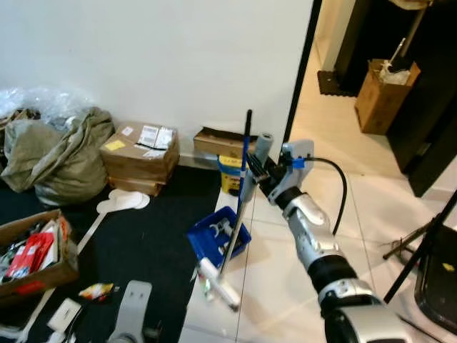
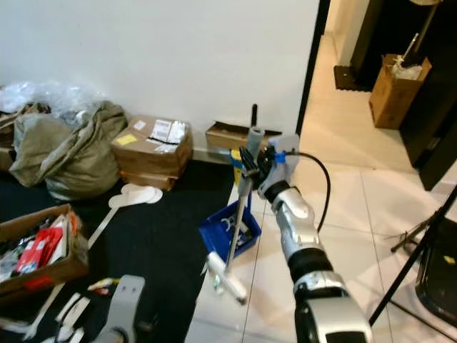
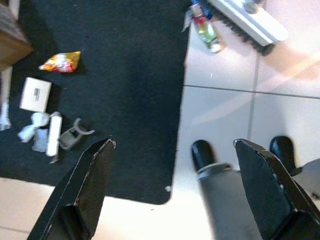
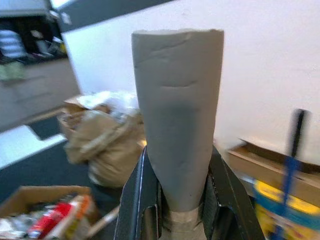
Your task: Sweep floor
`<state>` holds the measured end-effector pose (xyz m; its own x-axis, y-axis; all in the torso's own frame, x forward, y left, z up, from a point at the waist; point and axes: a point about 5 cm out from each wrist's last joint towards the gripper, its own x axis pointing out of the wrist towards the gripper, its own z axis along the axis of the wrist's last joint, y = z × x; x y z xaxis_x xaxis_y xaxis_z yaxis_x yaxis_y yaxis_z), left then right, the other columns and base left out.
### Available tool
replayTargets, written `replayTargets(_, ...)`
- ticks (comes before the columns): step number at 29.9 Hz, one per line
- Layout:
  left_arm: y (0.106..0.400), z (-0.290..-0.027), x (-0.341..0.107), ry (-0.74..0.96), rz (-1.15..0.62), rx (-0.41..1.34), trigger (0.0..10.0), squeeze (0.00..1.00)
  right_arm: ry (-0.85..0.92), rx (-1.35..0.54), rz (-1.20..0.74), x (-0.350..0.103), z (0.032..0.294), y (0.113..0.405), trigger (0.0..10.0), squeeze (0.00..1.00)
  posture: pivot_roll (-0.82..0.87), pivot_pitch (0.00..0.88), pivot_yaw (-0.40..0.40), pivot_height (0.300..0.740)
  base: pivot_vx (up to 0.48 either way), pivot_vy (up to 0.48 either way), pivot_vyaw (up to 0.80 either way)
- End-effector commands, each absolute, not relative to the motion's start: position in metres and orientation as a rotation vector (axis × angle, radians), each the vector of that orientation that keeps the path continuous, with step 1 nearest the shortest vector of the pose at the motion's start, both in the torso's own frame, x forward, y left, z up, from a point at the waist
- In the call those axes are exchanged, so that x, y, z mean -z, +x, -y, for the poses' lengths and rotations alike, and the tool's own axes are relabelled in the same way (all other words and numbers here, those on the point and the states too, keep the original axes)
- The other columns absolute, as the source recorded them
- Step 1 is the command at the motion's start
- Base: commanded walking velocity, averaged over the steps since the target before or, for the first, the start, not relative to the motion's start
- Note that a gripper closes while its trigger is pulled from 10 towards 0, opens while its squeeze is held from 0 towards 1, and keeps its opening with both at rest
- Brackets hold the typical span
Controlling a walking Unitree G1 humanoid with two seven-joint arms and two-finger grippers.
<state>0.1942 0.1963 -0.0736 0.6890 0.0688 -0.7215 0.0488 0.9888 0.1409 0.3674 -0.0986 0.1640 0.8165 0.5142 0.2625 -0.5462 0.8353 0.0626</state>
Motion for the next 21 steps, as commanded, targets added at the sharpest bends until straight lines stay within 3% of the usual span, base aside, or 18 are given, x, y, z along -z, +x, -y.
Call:
replayTargets(1,0.194,-0.195,0.074,0.158,-0.819,-0.001,10.0,0.0,0.176,-0.595,0.252,-0.166,0.094,0.366,10.0,0.0,-0.06,0.027,0.015,0.74,0.274,0.0,0.0)
replayTargets(6,0.194,-0.195,0.074,0.168,-0.823,0.009,10.0,0.0,0.162,-0.716,0.255,-0.164,0.088,0.358,10.0,0.0,-0.06,0.03,0.019,0.74,0.274,0.0,0.0)
replayTargets(10,0.193,-0.196,0.075,0.177,-0.831,0.017,10.0,0.0,0.111,-0.837,0.247,-0.163,0.085,0.351,10.0,0.0,-0.06,0.026,0.018,0.74,0.274,0.0,0.76)
replayTargets(15,0.191,-0.195,0.076,0.182,-0.838,0.023,10.0,0.0,0.095,-0.823,0.247,-0.164,0.09,0.352,10.0,0.0,-0.07,0.016,0.017,0.74,0.272,0.0,0.79)
replayTargets(21,0.189,-0.195,0.077,0.192,-0.848,0.039,10.0,0.0,0.004,-0.77,0.241,-0.167,0.099,0.357,10.0,0.0,-0.07,0.007,0.024,0.74,0.271,0.0,0.0)
